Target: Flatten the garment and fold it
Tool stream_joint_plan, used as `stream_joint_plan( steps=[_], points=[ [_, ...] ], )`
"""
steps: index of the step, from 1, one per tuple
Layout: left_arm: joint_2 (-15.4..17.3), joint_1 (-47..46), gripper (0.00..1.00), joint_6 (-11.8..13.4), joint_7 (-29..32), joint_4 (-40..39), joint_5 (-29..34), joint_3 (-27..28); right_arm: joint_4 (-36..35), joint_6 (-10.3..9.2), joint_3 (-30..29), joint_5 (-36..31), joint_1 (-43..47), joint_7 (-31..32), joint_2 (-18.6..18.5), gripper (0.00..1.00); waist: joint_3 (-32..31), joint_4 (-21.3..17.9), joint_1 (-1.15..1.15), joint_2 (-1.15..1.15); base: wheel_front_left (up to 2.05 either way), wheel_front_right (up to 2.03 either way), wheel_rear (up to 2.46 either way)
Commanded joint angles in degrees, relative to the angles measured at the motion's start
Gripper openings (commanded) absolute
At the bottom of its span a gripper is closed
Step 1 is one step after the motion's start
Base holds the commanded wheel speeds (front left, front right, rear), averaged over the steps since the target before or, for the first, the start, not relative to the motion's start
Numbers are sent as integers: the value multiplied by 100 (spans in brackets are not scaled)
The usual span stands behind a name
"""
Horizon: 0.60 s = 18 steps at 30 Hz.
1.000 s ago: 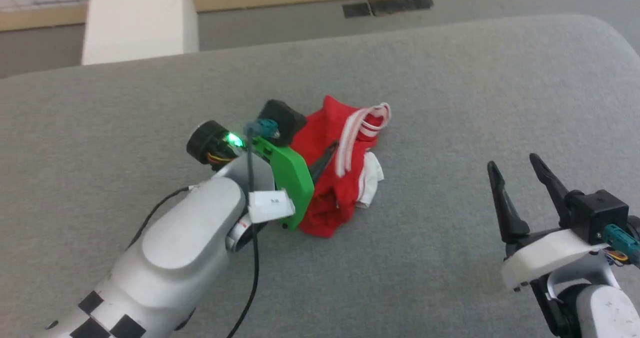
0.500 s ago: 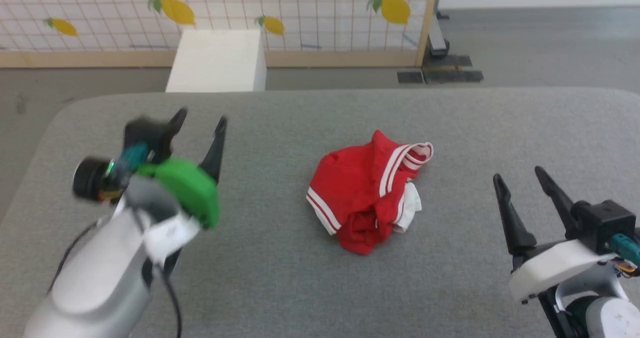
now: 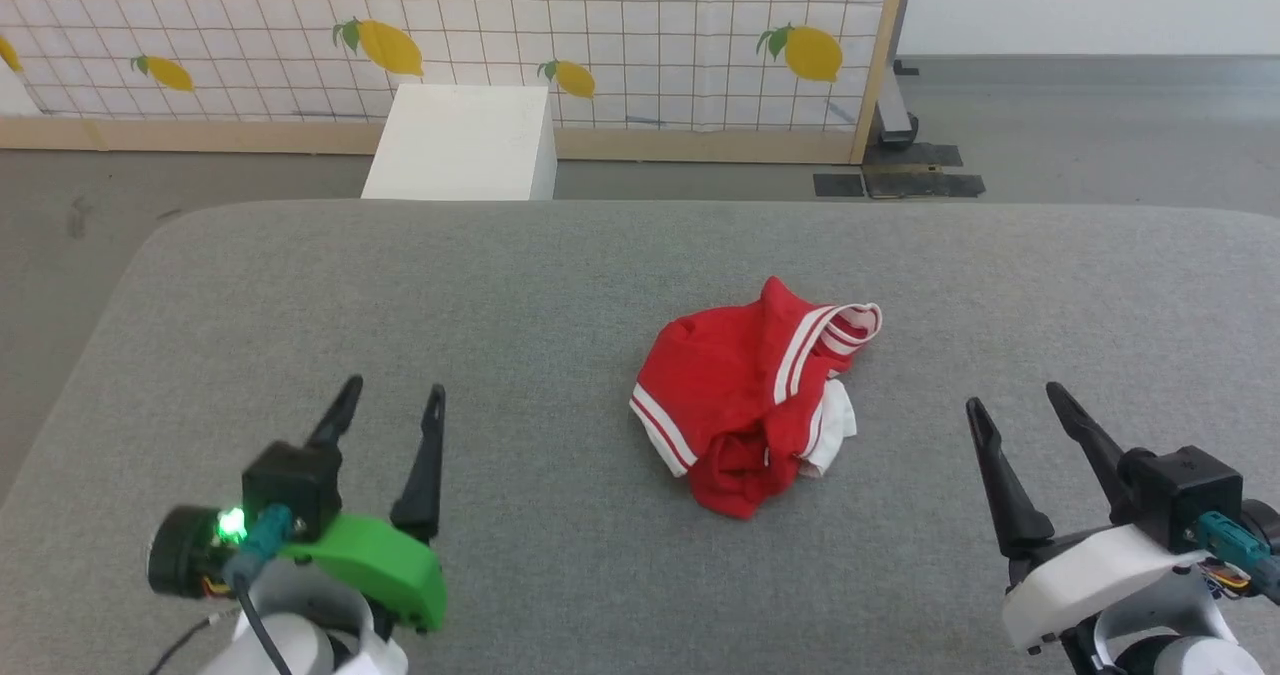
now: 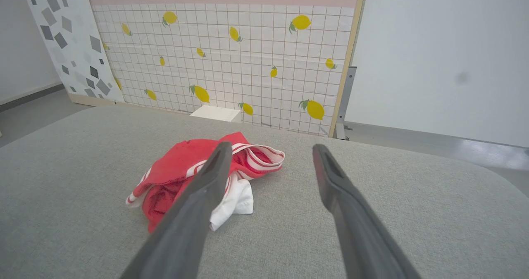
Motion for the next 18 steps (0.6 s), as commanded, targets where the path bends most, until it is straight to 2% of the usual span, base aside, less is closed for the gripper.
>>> stream_joint_plan(
  steps=[1,6,9,13,18],
  points=[
    [-13,158,100,90,-40,-40,50,-8,11,-8,24,-27,72,-49,33,100,14,-24,0,0,0,0,0],
    [2,347,100,218,-5,-217,86,-95,17,-8,52,-28,57,-64,61,100,79,-73,0,0,0,0,0],
    [19,300,100,197,45,-280,74,-102,-5,-8,39,-30,20,-59,52,100,145,-81,0,0,0,0,0],
    [27,157,100,43,249,-391,16,-191,-43,-8,-14,-39,-41,-48,44,100,271,-109,0,0,0,0,0],
    [-102,-210,100,-264,1006,-567,-312,-408,-121,-8,-16,-75,-97,-37,23,100,560,-202,0,0,0,0,0]
  ],
)
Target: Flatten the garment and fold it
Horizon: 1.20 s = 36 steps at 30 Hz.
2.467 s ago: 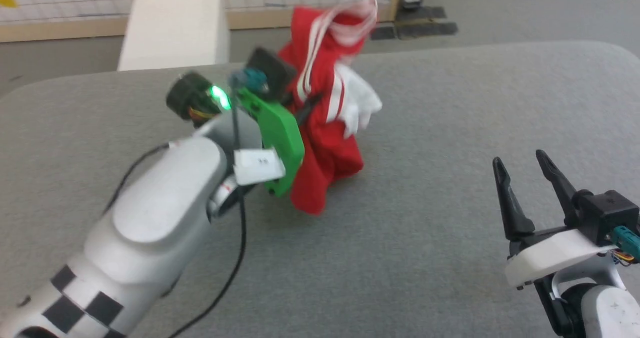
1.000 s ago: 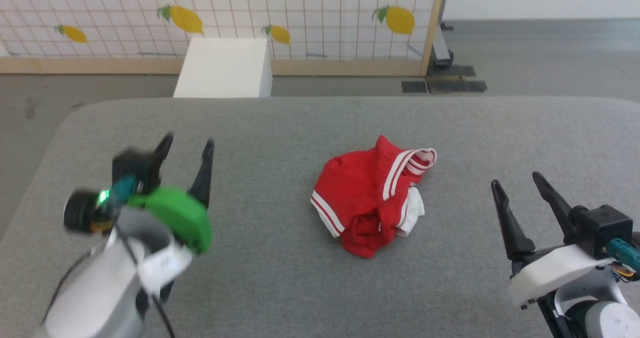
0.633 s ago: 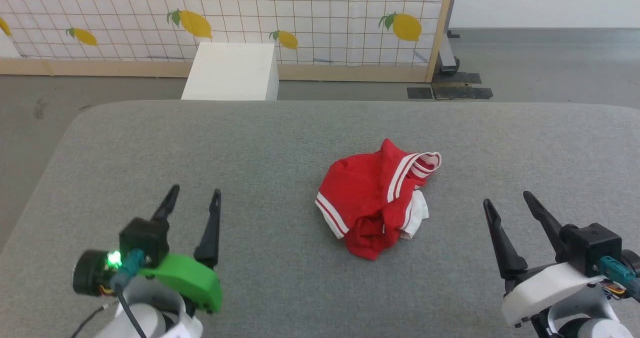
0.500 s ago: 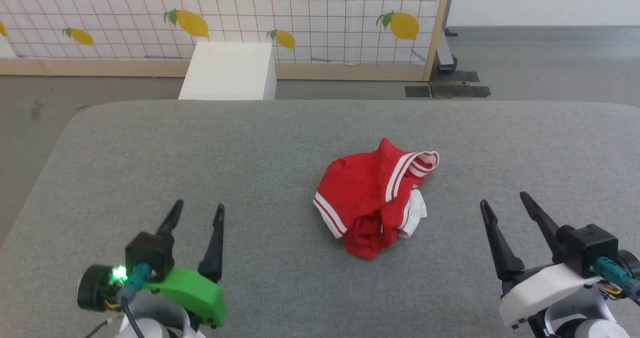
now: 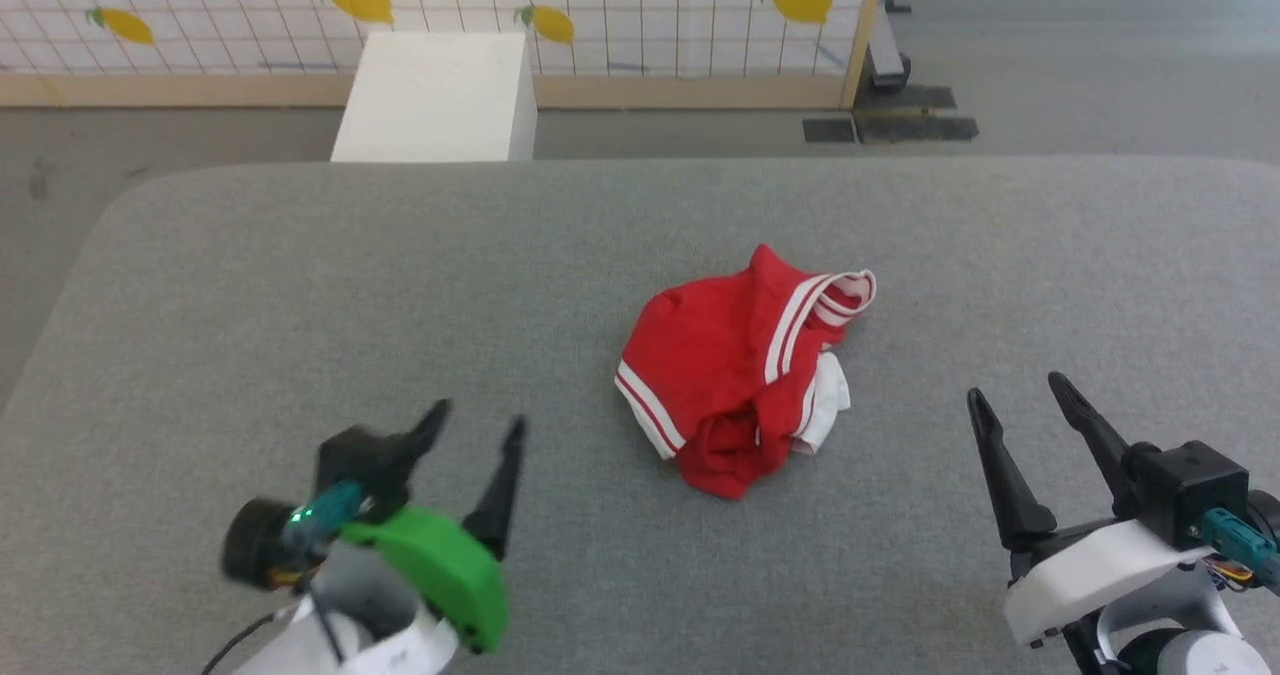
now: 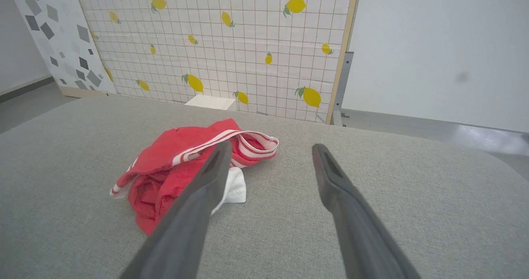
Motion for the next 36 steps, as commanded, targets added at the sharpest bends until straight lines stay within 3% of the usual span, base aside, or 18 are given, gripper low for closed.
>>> stream_joint_plan(
  steps=[1,4,10,15,19,24,31,32,33,36],
  points=[
    [-89,-233,100,-84,186,-42,-118,-35,-45,-8,-6,-31,-82,-16,8,100,196,-90,0,0,0,0,0],
    [-177,-622,100,-220,869,-86,-332,-171,-90,-8,-8,-66,-123,-10,-4,100,407,-186,0,0,0,0,0],
    [-408,-1498,100,-211,2199,125,-767,-249,-157,-8,-15,-119,-249,-72,-33,100,890,-402,0,0,0,0,0],
    [-524,-2133,100,-92,3491,594,-1222,-328,-141,-8,6,-159,-382,-163,8,100,1215,-605,0,0,0,0,0],
    [-646,-2520,100,192,4324,969,-1578,-267,-73,-8,33,-194,-483,-259,83,100,1428,-774,0,0,0,0,0],
    [-764,-2779,100,375,4726,1143,-1860,-111,26,-8,52,-254,-543,-344,159,100,1611,-914,0,0,0,0,0],
    [-795,-2836,100,321,4856,1275,-1844,-243,115,-8,40,-315,-598,-438,224,100,1758,-971,0,0,0,0,0],
    [-783,-2819,27,303,4870,1286,-1827,-282,126,-8,36,-321,-608,-445,230,100,1767,-967,0,0,0,0,0],
    [-759,-2803,0,276,4879,1300,-1784,-342,139,-8,25,-327,-619,-450,237,100,1773,-951,0,0,0,0,0],
    [-733,-2726,0,208,4904,1317,-1741,-466,172,-8,21,-338,-631,-451,249,100,1739,-875,0,0,0,0,0]
  ],
)
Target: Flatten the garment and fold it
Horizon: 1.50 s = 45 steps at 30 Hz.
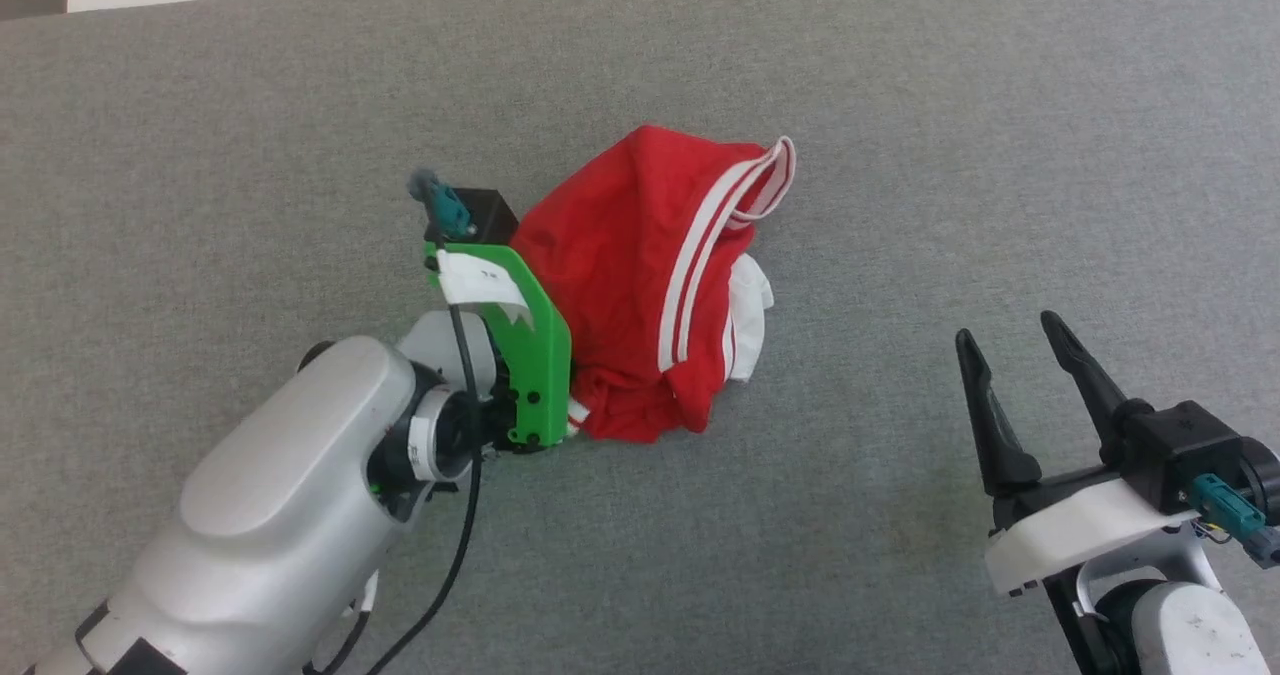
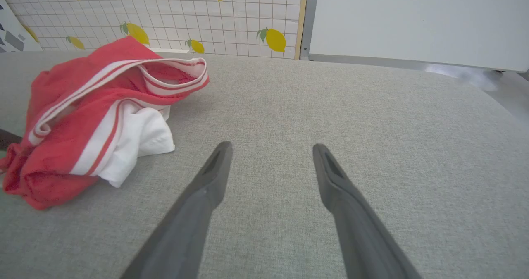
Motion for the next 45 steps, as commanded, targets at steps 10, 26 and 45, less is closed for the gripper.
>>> stream_joint_plan(
  steps=[10,26,45],
  points=[
    [293,120,0,-326,-738,-104,450,18,123,-8,72,25,-15,110,-48,100,-754,432,-1,0,0,0,0],
    [1594,35,0,-619,-654,-1413,1051,-60,122,-8,136,103,253,319,26,100,-1283,899,-1,0,0,0,0],
    [1238,1259,100,-107,-637,-715,1004,-832,185,-8,53,91,310,350,-35,100,-1355,965,-1,0,0,0,0]
  ],
)
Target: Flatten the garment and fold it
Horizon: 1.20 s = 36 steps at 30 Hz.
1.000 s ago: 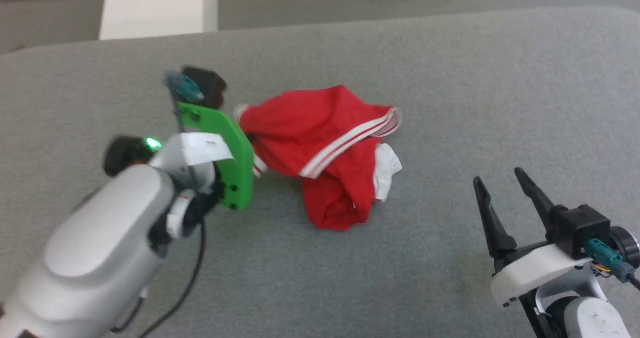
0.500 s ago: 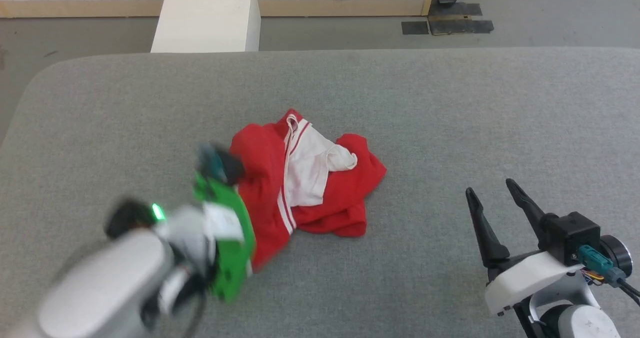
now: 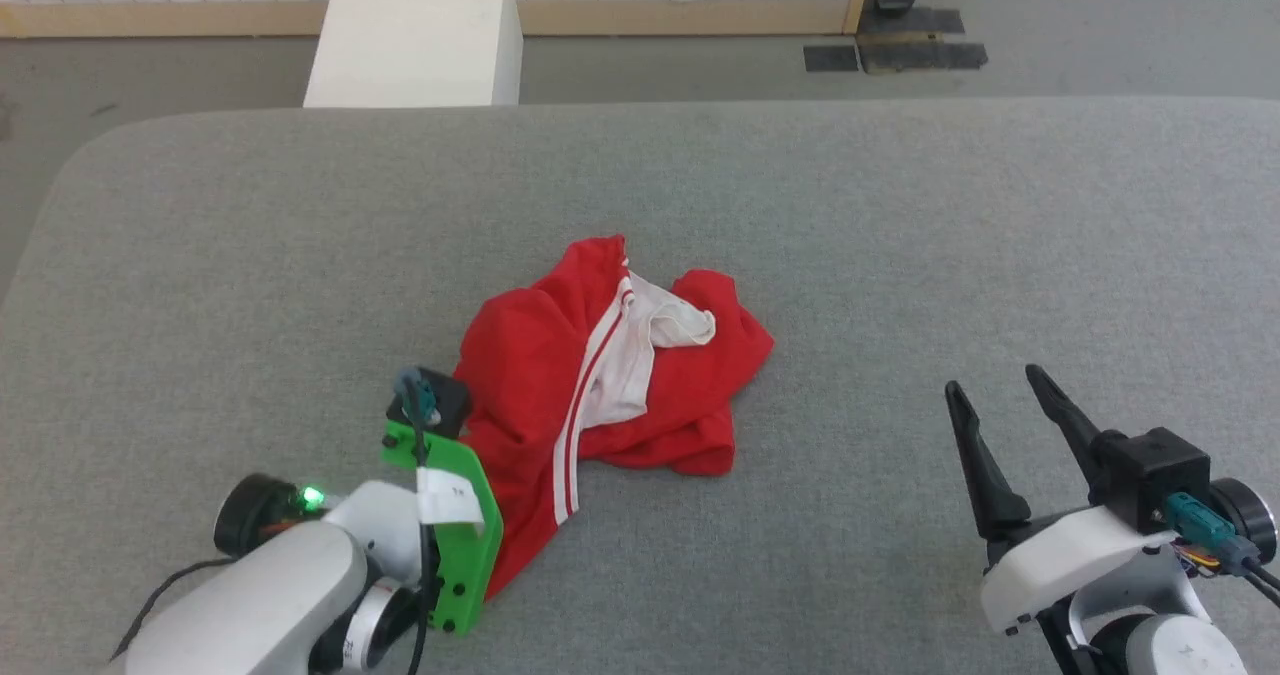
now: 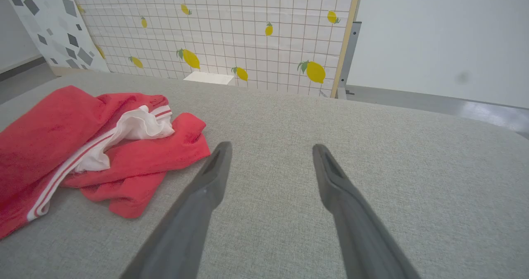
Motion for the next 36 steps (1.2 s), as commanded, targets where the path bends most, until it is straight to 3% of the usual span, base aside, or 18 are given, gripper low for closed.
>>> stream_joint_plan(
  steps=[1,11,17,22,28,31,36],
  points=[
    [-36,17,100,66,-195,-13,53,107,25,-8,-2,31,73,10,2,100,-143,87,0,0,0,0,0],
    [-12,111,100,311,-1649,-505,209,866,69,-8,-15,120,173,101,-31,100,-566,321,0,0,0,0,0],
    [53,321,100,435,-3515,-251,958,1222,-20,-8,21,167,193,172,-102,100,-529,420,0,0,0,0,0],
    [20,696,100,429,-4553,93,1251,1227,-124,-8,264,293,74,389,-319,100,-392,555,0,0,0,0,0],
    [-173,874,100,418,-5108,180,1419,1110,-266,-8,883,760,-462,1228,-963,100,-49,931,0,0,0,0,0],
    [-317,835,100,426,-5218,227,1474,1054,-206,-8,1325,1077,-964,1958,-1414,100,156,1162,0,0,0,0,0],
    [-572,710,100,386,-5317,308,1546,944,171,-8,1856,1745,-1843,3329,-1819,100,454,1550,0,0,0,0,0]
  ],
)
